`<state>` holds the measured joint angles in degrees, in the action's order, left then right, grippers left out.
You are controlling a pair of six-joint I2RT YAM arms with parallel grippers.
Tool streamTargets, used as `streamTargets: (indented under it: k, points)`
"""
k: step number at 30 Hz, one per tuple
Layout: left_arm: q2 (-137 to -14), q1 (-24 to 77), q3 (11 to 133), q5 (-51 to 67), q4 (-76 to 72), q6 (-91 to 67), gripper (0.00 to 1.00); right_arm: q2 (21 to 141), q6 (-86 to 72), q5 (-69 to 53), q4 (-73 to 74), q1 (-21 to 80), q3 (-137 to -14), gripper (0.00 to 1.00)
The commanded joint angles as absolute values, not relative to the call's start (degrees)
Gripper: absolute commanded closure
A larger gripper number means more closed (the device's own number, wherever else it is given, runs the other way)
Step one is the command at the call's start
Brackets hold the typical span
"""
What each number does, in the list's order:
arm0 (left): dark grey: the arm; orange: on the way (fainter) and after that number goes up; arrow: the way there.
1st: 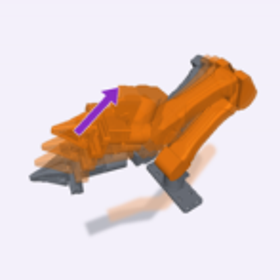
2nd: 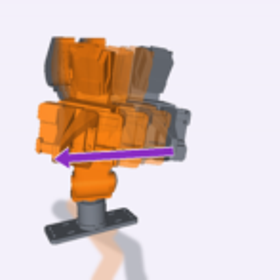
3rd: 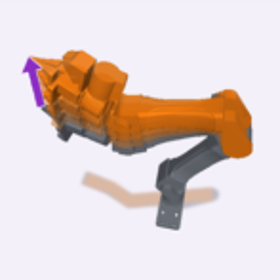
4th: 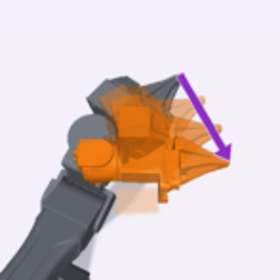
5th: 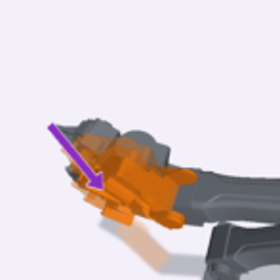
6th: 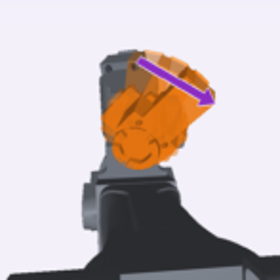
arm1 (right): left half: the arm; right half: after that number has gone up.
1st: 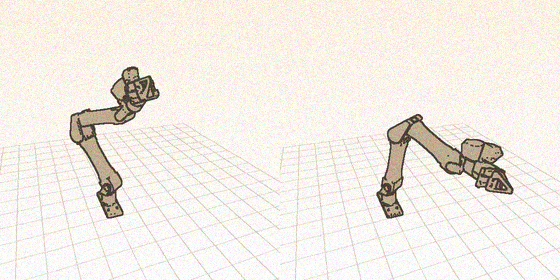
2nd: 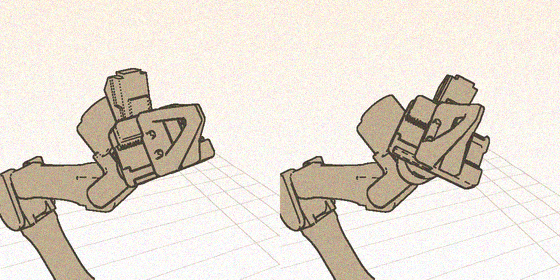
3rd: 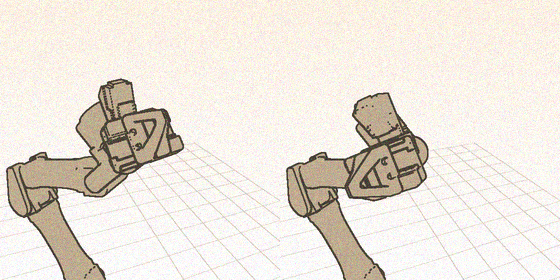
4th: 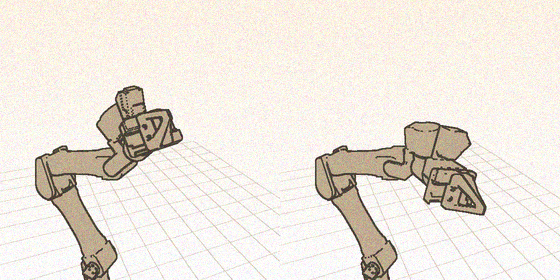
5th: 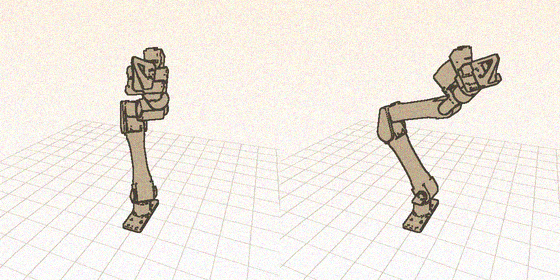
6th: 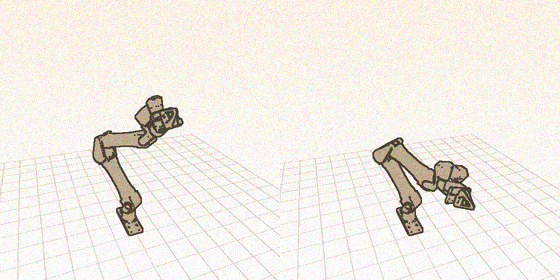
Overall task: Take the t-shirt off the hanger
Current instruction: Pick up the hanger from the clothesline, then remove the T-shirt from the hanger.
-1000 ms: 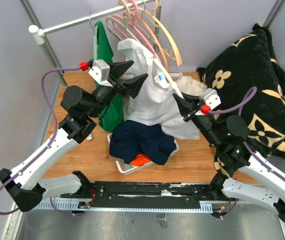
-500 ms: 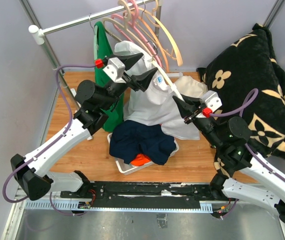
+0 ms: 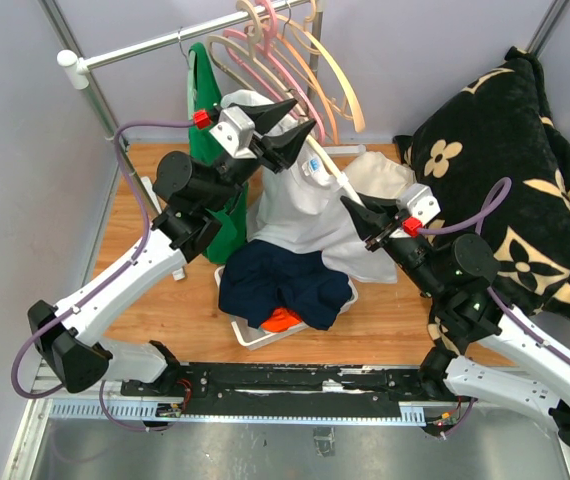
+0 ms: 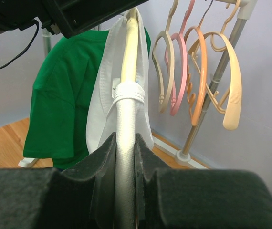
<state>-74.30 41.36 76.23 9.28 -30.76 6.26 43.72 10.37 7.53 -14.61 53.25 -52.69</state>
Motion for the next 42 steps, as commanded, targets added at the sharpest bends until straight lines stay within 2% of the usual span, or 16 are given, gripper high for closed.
streamTargets:
  k: [1,3,5,12,14,16,18,19,22,24,26,29,36,39,42]
  points:
    - [-75.81,41.31,78.59,10.02,-31.20,6.70,0.56,42.54,9.41,6.16,-18.64,52.83,-53.16,0.99]
    - [-75.93,41.33,78.67,9.95,-30.85,6.38,0.65,42.47,9.40,6.15,-18.56,52.85,-53.32,0.99]
    - [-75.94,41.33,78.76,9.87,-30.05,6.22,0.70,42.40,9.41,6.20,-18.59,52.83,-53.46,0.99]
    - [-75.38,41.38,78.37,9.26,-27.95,5.77,0.72,42.47,9.41,6.12,-18.79,52.85,-53.94,0.99]
    - [-75.24,41.30,78.38,8.84,-27.68,5.59,0.81,42.53,9.47,5.98,-18.81,52.84,-54.03,0.99]
    - [-75.16,41.32,78.78,8.37,-27.37,5.50,0.98,42.54,9.42,6.02,-18.72,52.82,-54.03,0.99]
    - [-75.03,41.36,79.15,7.75,-27.38,5.09,0.99,42.46,9.54,6.35,-18.42,52.89,-54.05,0.98]
    - [-74.91,41.33,79.37,7.09,-27.53,4.61,1.00,42.52,9.51,6.59,-18.19,52.85,-54.20,0.92]
    - [-74.58,41.32,79.95,4.73,-28.26,2.98,0.99,42.24,10.00,6.94,-16.26,52.82,-54.76,0.60]
    - [-74.74,41.36,81.38,3.07,-27.15,2.57,1.00,41.85,10.72,7.20,-14.48,52.83,-54.95,0.48]
    - [-75.23,41.31,83.33,1.69,-25.38,2.60,0.99,41.12,11.18,7.86,-12.80,52.82,-54.66,0.41]
    - [-76.43,41.31,86.69,0.41,-22.98,3.13,0.99,39.18,11.51,8.84,-10.96,52.89,-53.39,0.38]
    - [-79.75,41.31,93.78,-0.70,-18.90,5.08,0.99,34.15,11.00,10.64,-7.04,52.82,-50.37,0.38]
    - [-80.85,41.31,96.03,-0.83,-17.98,5.56,1.00,32.15,10.81,11.96,-5.57,52.83,-49.11,0.40]
    - [-81.56,41.31,98.10,-0.96,-17.41,5.92,1.00,30.62,10.56,13.60,-4.74,52.82,-47.65,0.52]
